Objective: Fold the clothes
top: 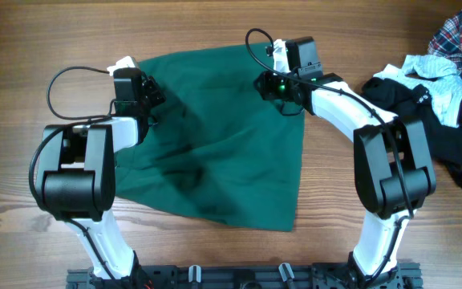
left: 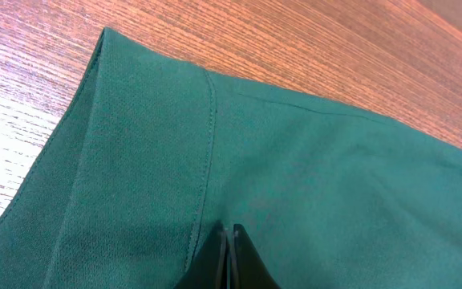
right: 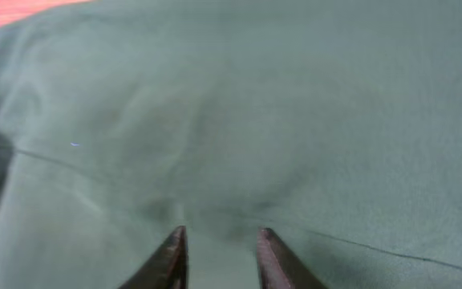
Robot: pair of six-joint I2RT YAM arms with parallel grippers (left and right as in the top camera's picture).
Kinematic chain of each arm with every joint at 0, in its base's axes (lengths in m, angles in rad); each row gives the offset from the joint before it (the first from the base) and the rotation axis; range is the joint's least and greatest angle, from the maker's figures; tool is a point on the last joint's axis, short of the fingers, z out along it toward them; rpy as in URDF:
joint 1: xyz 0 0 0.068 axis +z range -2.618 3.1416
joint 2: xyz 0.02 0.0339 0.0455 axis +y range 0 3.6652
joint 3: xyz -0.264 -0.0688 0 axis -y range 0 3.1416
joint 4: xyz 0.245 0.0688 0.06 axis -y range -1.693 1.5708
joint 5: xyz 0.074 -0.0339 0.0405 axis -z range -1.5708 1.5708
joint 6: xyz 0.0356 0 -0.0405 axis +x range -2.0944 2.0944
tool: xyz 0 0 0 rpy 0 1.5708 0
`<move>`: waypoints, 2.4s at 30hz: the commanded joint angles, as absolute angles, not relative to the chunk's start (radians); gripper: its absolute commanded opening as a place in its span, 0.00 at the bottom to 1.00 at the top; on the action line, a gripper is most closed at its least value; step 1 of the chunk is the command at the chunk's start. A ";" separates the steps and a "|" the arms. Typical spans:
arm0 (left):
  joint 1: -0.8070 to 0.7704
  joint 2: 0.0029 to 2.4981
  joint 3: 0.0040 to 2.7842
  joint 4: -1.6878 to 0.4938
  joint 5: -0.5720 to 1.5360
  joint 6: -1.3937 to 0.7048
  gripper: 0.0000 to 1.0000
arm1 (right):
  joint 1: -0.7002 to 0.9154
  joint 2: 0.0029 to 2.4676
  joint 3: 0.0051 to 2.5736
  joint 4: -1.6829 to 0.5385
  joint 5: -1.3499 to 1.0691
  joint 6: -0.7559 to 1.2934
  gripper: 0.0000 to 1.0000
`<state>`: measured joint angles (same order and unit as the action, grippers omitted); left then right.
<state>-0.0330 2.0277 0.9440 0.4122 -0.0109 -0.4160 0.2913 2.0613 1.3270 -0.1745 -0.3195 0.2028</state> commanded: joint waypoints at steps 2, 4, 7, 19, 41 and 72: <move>-0.037 2.043 0.950 0.428 -0.064 -0.400 0.04 | 0.290 2.090 1.340 -0.165 -0.264 0.213 0.13; -0.037 2.043 0.950 0.440 -0.081 -0.399 0.04 | 0.290 2.090 1.340 -0.165 -0.237 0.213 0.12; -0.037 2.043 0.951 0.460 -0.081 -0.399 0.04 | 0.290 2.091 1.340 -0.166 -0.205 0.212 0.11; -0.036 2.043 0.951 0.508 -0.088 -0.400 0.04 | 0.275 2.136 1.340 -0.165 -0.172 0.217 0.07; -0.036 2.128 0.961 0.480 -0.028 -0.395 0.04 | 0.274 2.138 1.340 -0.143 -0.163 0.220 0.07; 0.037 2.126 1.068 0.446 -0.046 -0.343 0.04 | 0.125 2.199 1.394 -0.136 -0.230 0.170 0.06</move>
